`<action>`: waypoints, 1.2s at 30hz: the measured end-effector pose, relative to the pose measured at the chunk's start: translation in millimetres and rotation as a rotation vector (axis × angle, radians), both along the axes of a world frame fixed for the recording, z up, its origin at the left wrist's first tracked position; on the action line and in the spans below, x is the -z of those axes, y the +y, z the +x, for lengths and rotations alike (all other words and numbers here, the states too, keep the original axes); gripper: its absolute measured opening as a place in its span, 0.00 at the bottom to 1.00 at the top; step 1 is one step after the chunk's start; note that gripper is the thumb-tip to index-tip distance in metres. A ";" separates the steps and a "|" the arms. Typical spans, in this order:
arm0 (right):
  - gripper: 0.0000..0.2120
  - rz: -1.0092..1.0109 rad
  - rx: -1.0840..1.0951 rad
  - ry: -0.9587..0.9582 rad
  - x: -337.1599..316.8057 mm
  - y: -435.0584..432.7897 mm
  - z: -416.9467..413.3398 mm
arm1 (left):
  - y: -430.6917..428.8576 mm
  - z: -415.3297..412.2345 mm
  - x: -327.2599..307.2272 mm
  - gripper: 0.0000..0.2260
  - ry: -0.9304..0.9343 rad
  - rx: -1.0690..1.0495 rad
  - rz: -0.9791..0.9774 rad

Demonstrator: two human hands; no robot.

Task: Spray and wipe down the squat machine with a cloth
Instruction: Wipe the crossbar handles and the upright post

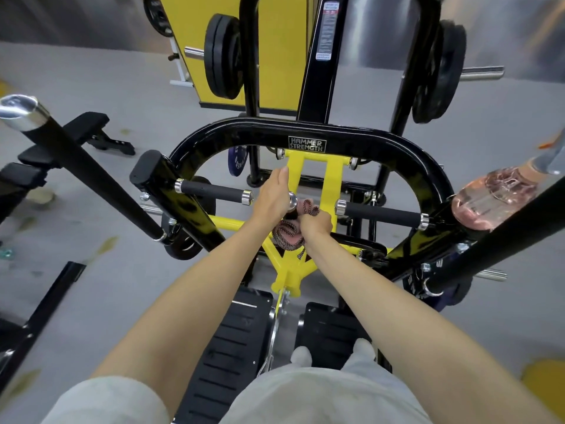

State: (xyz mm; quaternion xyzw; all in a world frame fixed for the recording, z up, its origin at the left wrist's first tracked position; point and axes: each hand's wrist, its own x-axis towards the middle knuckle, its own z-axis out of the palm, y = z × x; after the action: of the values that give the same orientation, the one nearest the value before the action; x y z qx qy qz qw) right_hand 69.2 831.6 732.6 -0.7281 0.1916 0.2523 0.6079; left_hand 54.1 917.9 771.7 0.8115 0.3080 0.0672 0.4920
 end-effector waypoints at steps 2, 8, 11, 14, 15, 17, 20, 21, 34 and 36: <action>0.11 0.020 0.010 -0.006 -9.9 -1.1 -4.0 | -1.0 -1.5 -1.8 0.21 -0.006 -0.007 0.002; 0.08 0.081 -0.017 -0.068 -29.9 -9.5 -11.5 | -0.7 -2.8 -1.5 0.24 0.016 -0.040 -0.025; 0.02 0.095 -0.089 -0.150 -36.4 -15.1 -14.9 | -3.1 -3.0 -2.2 0.27 0.003 -0.067 -0.067; 0.05 0.025 -0.195 -0.253 -33.2 -25.1 -18.0 | -4.3 -4.8 -4.3 0.28 0.013 -0.089 -0.057; 0.05 -0.032 -0.224 -0.282 -28.5 -29.8 -19.3 | -4.0 -6.3 -1.7 0.24 0.013 -0.079 -0.009; 0.05 -0.111 -0.213 -0.270 -23.4 -38.4 -22.4 | -5.0 -17.3 5.9 0.18 -0.015 -0.162 0.097; 0.11 -0.136 -0.187 -0.159 -21.2 -39.9 -28.1 | -22.7 -43.3 21.0 0.17 -0.121 -0.472 -0.019; 0.11 -0.126 -0.215 -0.126 -20.5 -36.9 -31.6 | -31.1 -53.1 26.4 0.16 -0.110 -0.511 -0.032; 0.14 0.120 -0.560 0.108 -5.7 -38.1 -57.6 | -29.4 -97.4 71.2 0.14 0.035 -0.056 -0.666; 0.18 0.144 -0.563 0.113 -3.9 -41.1 -51.7 | -31.1 -99.6 76.6 0.14 0.007 -0.010 -0.708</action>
State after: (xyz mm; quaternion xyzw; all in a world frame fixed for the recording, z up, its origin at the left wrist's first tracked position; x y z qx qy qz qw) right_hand 17.6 790.5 736.5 -0.6923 -0.0027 0.4642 0.5525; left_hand -45.5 886.8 695.1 0.5894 0.3179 -0.0443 0.7414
